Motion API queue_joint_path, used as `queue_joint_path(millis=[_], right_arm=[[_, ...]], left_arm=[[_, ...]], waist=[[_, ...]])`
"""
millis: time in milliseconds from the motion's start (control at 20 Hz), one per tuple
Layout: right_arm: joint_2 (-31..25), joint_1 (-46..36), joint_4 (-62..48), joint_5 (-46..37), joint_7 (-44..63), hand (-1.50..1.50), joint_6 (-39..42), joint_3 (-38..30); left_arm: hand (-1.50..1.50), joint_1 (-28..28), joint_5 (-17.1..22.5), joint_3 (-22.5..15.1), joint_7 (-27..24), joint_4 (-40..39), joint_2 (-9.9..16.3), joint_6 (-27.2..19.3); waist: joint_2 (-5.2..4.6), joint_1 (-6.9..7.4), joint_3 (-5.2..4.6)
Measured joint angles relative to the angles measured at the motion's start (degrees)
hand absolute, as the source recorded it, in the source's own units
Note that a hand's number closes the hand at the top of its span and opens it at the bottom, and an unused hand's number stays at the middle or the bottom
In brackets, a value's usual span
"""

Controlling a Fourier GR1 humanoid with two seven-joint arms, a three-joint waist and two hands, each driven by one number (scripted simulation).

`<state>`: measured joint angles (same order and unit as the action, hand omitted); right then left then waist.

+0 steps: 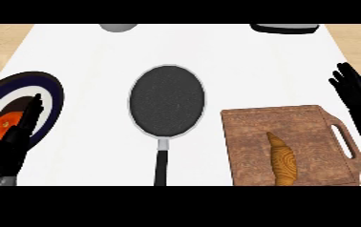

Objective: Pick the croissant from the cutting board and place it in the pan

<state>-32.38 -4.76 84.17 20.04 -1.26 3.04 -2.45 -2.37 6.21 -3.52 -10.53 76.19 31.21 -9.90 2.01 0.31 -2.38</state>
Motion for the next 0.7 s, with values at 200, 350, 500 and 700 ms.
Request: queue_joint_path(millis=[200,350,500,700], right_arm=[[-1.3,-4.3,4.2,2.5,0.9,1.50,4.5,0.7],[-3.7,-7.8,6.8,2.3,1.0,1.50,9.0,2.4],[-7.7,-4.7,11.0,-4.0,-2.1,1.50,8.4,1.7],[-13.0,5.1,15.2,-9.6,-10.4,-1.50,10.5,-2.2]], left_arm=[[0.00,3.2,3.3,0.3,2.6,2.2,-3.2,0.4],[0.00,6.4,6.8,0.1,6.3,4.7,-6.6,0.5],[0.00,7.3,9.1,-0.2,10.4,7.6,-9.1,-0.6],[0.00,7.7,10.5,-0.2,15.0,11.2,-10.4,-2.4]], waist=[[-1.11,-0.03,1.51],[-1.40,0.03,1.93],[-1.24,-1.32,2.20],[-1.20,-2.59,2.38]])
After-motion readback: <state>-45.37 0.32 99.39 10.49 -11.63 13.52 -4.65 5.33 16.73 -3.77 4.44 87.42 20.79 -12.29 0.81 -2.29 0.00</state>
